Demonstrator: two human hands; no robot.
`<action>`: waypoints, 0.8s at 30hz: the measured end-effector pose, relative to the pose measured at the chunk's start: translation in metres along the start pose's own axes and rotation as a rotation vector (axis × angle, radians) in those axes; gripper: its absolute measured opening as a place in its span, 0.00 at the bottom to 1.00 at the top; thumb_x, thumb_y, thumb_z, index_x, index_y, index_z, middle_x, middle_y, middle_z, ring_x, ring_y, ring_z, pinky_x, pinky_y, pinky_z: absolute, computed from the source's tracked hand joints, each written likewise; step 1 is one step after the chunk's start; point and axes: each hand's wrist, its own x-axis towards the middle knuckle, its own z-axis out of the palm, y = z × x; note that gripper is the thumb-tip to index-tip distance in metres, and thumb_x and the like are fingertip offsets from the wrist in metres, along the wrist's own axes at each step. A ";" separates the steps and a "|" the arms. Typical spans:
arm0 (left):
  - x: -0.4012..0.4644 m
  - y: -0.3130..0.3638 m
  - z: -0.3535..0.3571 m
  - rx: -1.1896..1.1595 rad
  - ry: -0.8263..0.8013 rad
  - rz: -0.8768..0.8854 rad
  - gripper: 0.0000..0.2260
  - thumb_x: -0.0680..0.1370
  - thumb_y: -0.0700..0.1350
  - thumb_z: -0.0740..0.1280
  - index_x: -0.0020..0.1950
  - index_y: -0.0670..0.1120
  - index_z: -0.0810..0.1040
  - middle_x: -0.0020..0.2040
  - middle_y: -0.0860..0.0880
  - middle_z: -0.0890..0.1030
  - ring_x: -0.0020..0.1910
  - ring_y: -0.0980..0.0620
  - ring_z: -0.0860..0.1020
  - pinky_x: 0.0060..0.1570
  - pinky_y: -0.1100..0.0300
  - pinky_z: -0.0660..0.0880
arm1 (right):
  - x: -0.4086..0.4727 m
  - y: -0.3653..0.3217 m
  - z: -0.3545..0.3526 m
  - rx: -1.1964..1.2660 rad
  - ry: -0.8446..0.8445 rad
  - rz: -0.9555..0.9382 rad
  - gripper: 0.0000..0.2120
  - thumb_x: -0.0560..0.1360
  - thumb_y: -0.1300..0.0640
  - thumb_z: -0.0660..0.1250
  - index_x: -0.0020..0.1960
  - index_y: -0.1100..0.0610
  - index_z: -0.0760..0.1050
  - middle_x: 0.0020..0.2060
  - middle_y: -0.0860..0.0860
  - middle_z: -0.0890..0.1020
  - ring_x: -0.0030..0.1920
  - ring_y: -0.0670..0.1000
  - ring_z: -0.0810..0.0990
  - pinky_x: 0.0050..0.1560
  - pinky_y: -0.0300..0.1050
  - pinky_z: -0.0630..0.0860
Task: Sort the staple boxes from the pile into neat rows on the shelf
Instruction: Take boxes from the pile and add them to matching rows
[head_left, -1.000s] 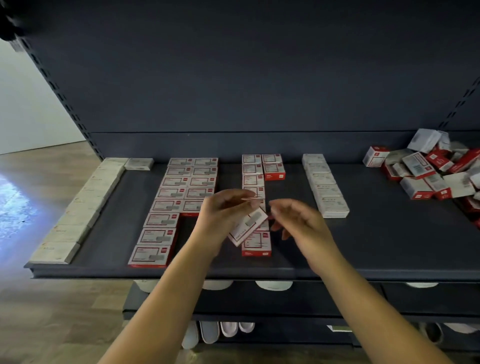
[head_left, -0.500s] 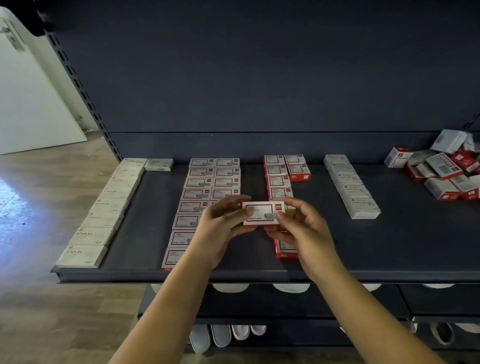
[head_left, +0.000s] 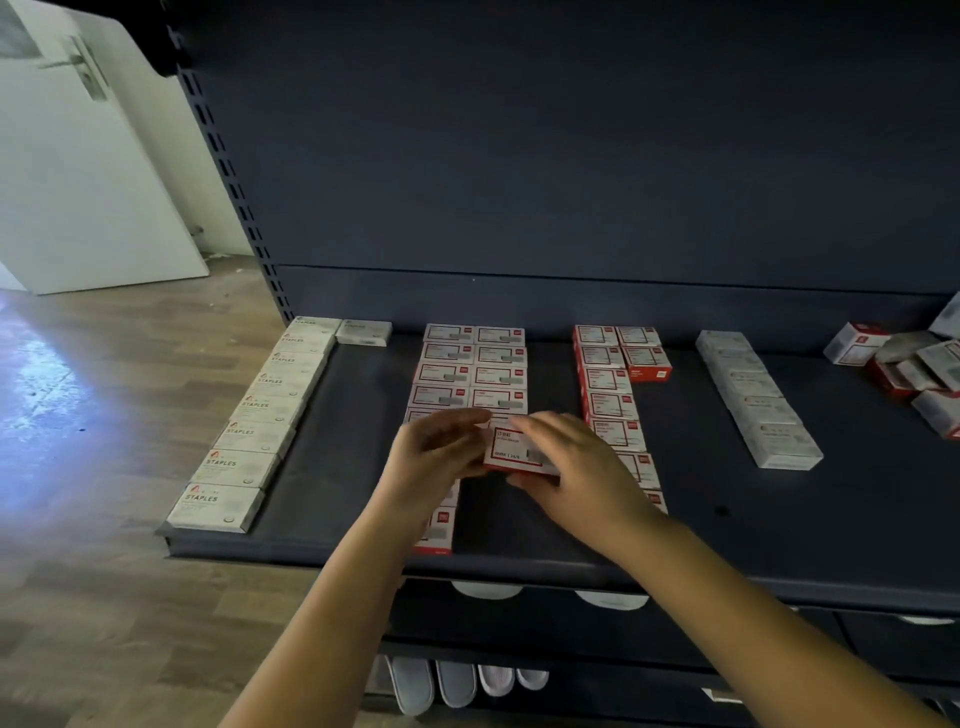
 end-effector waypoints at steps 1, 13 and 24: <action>0.002 -0.002 -0.007 0.118 0.063 0.051 0.07 0.76 0.34 0.66 0.50 0.44 0.80 0.46 0.46 0.83 0.45 0.50 0.82 0.45 0.60 0.80 | 0.003 0.000 0.005 -0.018 -0.005 0.008 0.27 0.72 0.56 0.71 0.68 0.60 0.69 0.61 0.52 0.76 0.62 0.53 0.71 0.60 0.45 0.67; 0.008 -0.029 -0.052 1.035 0.253 0.140 0.13 0.79 0.45 0.63 0.63 0.47 0.77 0.56 0.48 0.76 0.52 0.51 0.75 0.48 0.64 0.69 | 0.010 0.009 0.049 -0.165 -0.028 0.088 0.15 0.70 0.58 0.72 0.56 0.57 0.79 0.53 0.52 0.76 0.55 0.55 0.73 0.54 0.52 0.72; 0.010 -0.034 -0.047 1.003 0.313 0.183 0.08 0.78 0.44 0.65 0.53 0.46 0.82 0.48 0.49 0.77 0.43 0.52 0.76 0.40 0.68 0.71 | 0.019 0.013 0.046 -0.115 -0.038 -0.033 0.17 0.57 0.60 0.81 0.46 0.55 0.83 0.39 0.51 0.76 0.41 0.54 0.76 0.39 0.48 0.78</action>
